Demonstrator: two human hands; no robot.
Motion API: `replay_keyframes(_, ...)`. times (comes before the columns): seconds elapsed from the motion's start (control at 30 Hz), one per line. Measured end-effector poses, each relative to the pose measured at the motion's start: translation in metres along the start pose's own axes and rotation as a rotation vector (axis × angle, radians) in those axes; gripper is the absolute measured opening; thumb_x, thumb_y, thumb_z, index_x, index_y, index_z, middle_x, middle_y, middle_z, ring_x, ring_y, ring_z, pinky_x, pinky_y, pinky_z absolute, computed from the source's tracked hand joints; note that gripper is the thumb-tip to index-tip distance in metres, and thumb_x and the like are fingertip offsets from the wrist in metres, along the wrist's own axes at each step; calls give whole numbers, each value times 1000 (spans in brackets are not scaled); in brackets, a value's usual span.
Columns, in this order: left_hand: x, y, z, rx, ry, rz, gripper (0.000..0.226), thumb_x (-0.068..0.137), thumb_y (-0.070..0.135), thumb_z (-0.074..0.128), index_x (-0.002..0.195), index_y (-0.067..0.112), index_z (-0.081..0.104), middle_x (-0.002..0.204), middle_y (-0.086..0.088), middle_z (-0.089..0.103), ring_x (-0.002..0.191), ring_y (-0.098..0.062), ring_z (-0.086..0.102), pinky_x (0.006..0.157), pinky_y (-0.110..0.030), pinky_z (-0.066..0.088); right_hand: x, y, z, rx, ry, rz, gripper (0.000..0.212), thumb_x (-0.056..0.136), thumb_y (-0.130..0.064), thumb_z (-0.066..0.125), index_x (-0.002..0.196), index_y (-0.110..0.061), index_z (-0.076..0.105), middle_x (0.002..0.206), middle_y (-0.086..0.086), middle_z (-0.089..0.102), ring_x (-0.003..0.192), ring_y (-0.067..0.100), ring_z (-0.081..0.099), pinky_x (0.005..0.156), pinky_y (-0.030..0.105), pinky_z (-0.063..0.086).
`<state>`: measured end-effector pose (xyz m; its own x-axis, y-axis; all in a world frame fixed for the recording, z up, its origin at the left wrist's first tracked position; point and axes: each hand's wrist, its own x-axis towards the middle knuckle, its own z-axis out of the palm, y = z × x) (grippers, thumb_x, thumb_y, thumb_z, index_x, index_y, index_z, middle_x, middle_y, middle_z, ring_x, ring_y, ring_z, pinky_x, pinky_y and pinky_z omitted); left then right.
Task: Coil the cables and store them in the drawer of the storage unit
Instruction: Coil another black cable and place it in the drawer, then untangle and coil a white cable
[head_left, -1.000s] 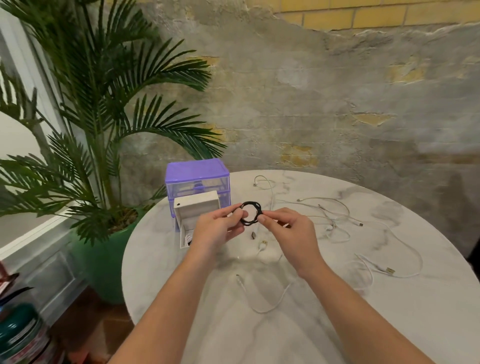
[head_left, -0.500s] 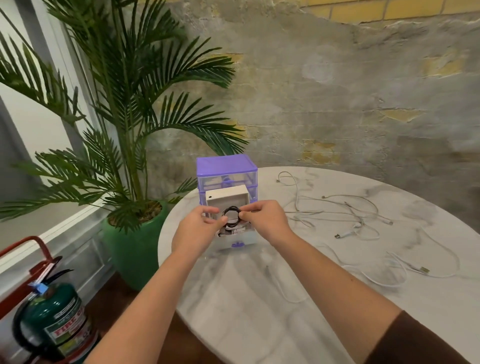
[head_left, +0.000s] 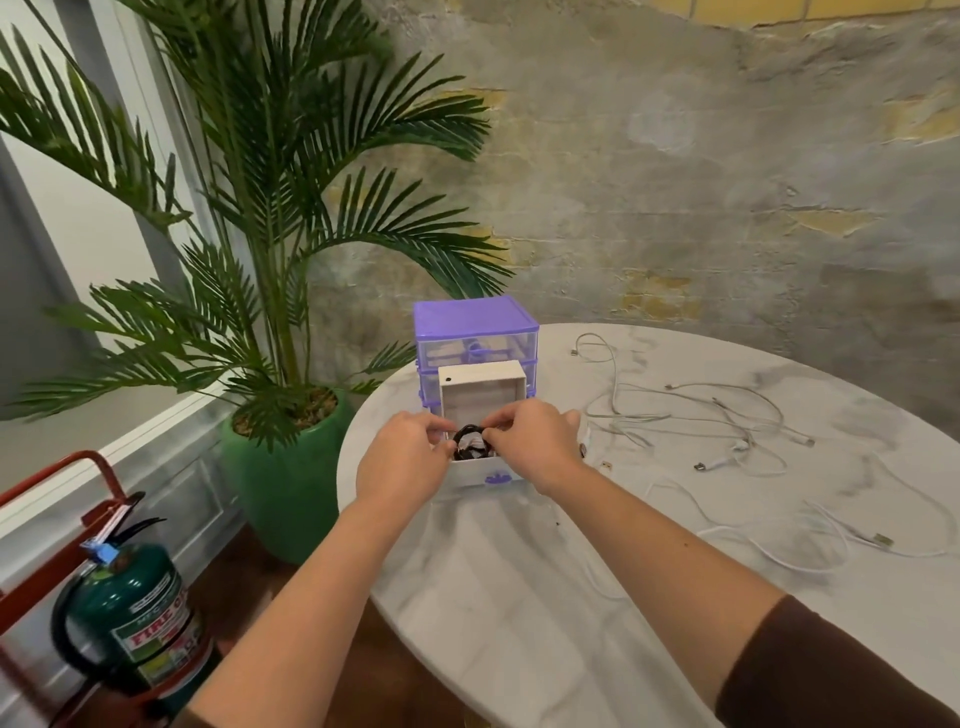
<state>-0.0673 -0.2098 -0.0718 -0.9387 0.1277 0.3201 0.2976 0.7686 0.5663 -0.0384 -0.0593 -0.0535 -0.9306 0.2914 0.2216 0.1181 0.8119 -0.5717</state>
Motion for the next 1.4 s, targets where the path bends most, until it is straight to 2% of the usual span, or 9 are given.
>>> replay_keyframes(0.1, -4, -5, 0, 7, -1, -49, 25, 88, 39, 64, 113, 32, 65, 105, 6, 59, 99, -14, 57, 78, -30, 46, -1, -1, 4, -120, 30, -77, 21, 94, -32, 54, 102, -33, 74, 103, -7, 66, 103, 17, 45, 89, 34, 29)
replay_keyframes(0.27, -8, -8, 2, 32, -8, -58, 29, 90, 44, 60, 116, 32, 66, 108, 3, 56, 107, -17, 54, 87, -36, 48, -3, 4, 11, -221, 21, -94, 29, 98, -41, 47, 106, -33, 73, 117, 2, 52, 113, 25, 39, 93, 38, 28)
replay_keyframes(0.57, -11, 6, 3, 86, 26, -43, 34, 93, 43, 56, 124, 31, 62, 121, 0, 52, 115, -20, 49, 91, -38, 47, -14, 28, -6, 20, 35, -107, 24, 97, -40, 50, 113, -38, 68, 112, -6, 51, 113, 18, 36, 94, 33, 26)
replay_keyframes(0.73, -17, 38, 13, -13, 66, 60, 23, 93, 39, 57, 113, 32, 66, 108, 6, 56, 109, -16, 51, 84, -35, 47, -23, 62, -30, 58, 91, -62, 14, 92, -38, 59, 95, -31, 70, 97, -9, 54, 106, 16, 41, 87, 31, 28)
replay_keyframes(0.9, -27, 80, 36, -64, -24, 223, 19, 93, 39, 56, 101, 30, 70, 101, 8, 60, 106, -13, 49, 86, -31, 42, -30, 102, -55, 97, 123, 23, 16, 89, -33, 59, 77, -29, 68, 90, -10, 68, 102, 20, 55, 90, 40, 44)
replay_keyframes(1.07, -35, 103, 68, -129, -265, 387, 16, 94, 32, 57, 99, 33, 72, 97, 7, 62, 95, -13, 56, 88, -32, 45, -42, 139, -76, -53, 32, 62, 34, 89, -12, 48, 98, -35, 72, 106, -6, 60, 112, 19, 46, 99, 39, 37)
replay_keyframes(1.2, -39, 105, 88, 95, -369, 452, 27, 94, 30, 55, 120, 33, 64, 117, 4, 54, 117, -16, 44, 98, -34, 41, -50, 157, -80, -193, -11, 25, 37, 91, -15, 50, 116, -37, 66, 117, -5, 49, 116, 19, 37, 101, 35, 31)
replay_keyframes(1.3, -45, 107, 95, 242, -362, 464, 34, 94, 42, 54, 126, 33, 59, 127, 6, 46, 125, -13, 33, 94, -32, 41, -51, 166, -76, -197, 6, -10, 22, 92, -28, 57, 111, -36, 65, 115, -7, 51, 114, 17, 40, 96, 33, 36)
replay_keyframes(1.4, -47, 110, 97, 271, -277, 540, 28, 95, 43, 49, 113, 28, 64, 120, 6, 50, 119, -15, 37, 91, -31, 43, -50, 167, -74, -55, 71, -9, 10, 92, -26, 59, 100, -30, 64, 105, -9, 59, 105, 13, 45, 87, 31, 41)
